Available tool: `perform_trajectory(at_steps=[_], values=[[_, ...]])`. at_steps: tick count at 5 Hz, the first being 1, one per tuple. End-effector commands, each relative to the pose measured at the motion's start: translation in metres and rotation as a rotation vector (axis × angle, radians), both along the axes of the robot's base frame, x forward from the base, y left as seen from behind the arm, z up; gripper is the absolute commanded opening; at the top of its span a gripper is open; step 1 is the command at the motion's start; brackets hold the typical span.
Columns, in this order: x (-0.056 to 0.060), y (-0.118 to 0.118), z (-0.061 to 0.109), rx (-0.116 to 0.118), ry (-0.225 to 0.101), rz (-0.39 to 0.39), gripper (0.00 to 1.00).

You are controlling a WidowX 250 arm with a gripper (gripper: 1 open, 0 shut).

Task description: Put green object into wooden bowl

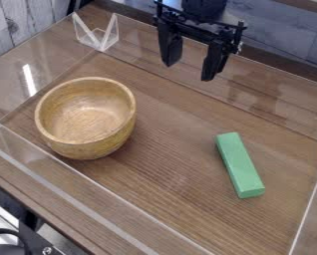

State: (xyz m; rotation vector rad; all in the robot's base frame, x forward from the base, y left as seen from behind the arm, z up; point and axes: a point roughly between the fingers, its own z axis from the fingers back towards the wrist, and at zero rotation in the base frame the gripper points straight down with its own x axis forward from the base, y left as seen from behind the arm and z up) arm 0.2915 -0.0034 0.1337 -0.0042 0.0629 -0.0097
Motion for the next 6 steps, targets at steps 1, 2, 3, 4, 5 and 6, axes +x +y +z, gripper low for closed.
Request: perform_trajectory(at_steps=[1,2,3,4,5,6], values=[[-0.007,-0.005,-0.010,-0.004,0.027,0.059,1.00],[-0.024,-0.021,-0.021,-0.027,0.043,0.153,1.00],[-0.036,-0.039,-0.030,-0.058,0.027,0.234,1.00],[-0.039,-0.055,-0.038,-0.089,-0.002,0.348,1.00],[-0.038,-0.065,-0.044,-0.122,-0.043,0.462,1.00],[-0.040,-0.081,-0.052,-0.138,-0.080,0.580,1.00]])
